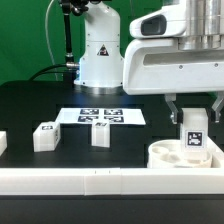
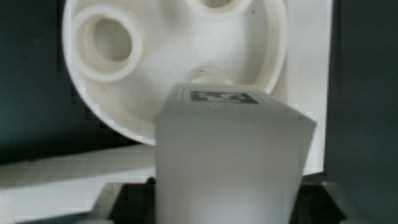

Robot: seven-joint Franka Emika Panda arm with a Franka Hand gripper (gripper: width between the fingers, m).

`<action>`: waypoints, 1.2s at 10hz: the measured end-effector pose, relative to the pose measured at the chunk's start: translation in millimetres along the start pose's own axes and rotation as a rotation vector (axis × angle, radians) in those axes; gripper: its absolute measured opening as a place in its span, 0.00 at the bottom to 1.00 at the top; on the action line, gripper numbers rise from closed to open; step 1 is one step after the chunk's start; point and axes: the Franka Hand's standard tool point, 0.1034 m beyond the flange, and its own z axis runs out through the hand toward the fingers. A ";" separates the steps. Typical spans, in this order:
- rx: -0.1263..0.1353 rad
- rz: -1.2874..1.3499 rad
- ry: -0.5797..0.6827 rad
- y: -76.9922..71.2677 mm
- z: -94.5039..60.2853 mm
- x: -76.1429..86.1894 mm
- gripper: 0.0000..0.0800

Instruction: Assemble stool

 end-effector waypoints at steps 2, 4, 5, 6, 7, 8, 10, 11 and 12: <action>0.004 0.201 0.008 -6.6 1.2 -2.7 0.43; 0.010 0.383 0.004 -5.9 1.5 -3.0 0.43; 0.012 0.488 0.001 -6.0 1.9 -3.5 0.43; 0.011 0.606 0.002 -6.9 2.5 -4.8 0.43; 0.008 0.668 0.000 -8.5 3.2 -6.6 0.43; 0.010 0.774 -0.006 -9.4 3.7 -7.8 0.43; 0.021 0.972 -0.023 -9.7 4.2 -8.5 0.43; 0.026 1.031 -0.033 -11.3 4.6 -9.8 0.43; 0.028 1.059 -0.037 -12.6 4.9 -10.5 0.43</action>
Offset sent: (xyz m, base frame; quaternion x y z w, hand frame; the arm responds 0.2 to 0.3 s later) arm -0.0079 0.0014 -0.0023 0.0000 -0.0010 0.2276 0.9737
